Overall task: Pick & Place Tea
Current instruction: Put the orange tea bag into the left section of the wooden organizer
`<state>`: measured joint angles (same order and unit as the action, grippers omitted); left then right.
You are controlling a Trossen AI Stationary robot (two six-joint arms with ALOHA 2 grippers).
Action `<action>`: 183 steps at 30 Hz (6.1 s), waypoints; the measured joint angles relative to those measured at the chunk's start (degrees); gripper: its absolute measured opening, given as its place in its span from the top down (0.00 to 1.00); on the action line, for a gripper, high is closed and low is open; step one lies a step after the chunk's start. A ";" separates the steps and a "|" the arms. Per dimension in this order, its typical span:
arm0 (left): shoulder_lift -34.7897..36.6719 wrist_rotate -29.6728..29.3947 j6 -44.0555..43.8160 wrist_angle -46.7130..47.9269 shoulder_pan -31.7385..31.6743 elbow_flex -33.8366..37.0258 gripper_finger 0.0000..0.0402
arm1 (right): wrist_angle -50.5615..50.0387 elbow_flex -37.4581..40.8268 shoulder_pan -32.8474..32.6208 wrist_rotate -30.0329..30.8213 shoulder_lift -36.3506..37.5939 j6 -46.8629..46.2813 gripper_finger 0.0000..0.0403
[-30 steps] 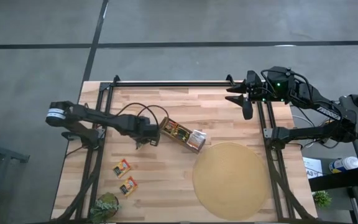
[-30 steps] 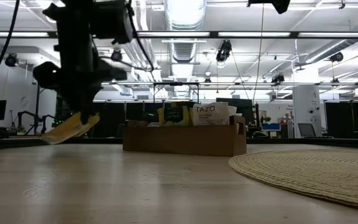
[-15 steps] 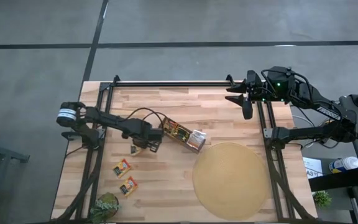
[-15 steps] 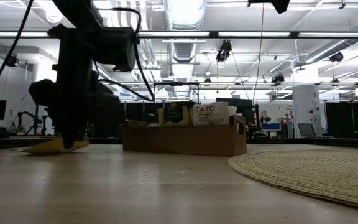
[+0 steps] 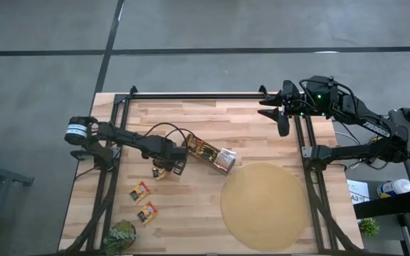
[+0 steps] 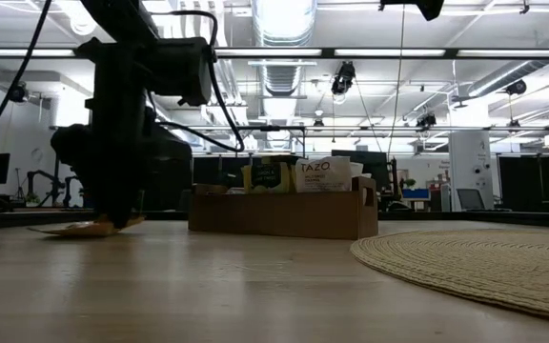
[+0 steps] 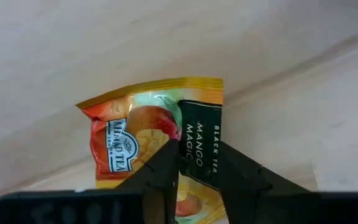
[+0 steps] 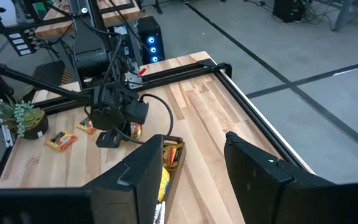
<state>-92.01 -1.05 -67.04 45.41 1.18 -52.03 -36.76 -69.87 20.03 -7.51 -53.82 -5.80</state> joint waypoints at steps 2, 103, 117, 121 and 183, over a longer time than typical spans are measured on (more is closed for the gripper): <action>0.00 0.18 0.05 0.00 -0.01 0.00 0.75 | 0.03 0.00 -0.01 0.00 0.00 0.00 0.58; -7.47 -17.34 -54.12 3.89 -4.52 -27.39 1.00 | -3.76 0.00 0.44 0.06 0.61 21.23 0.58; -7.82 -16.36 -52.12 2.10 -4.49 -27.39 0.88 | -3.75 0.00 0.42 0.04 0.98 21.49 0.58; -7.82 -16.34 -52.06 2.36 -4.52 -27.39 0.82 | -3.78 0.00 0.42 0.04 1.54 21.49 0.58; 18.57 1.20 -27.27 11.51 12.12 -3.73 0.54 | -4.45 0.00 0.39 4.72 2.36 -1.57 0.58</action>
<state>-73.43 0.15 -94.31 56.92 13.30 -55.76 -41.21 -69.87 20.43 -2.79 -51.46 -7.38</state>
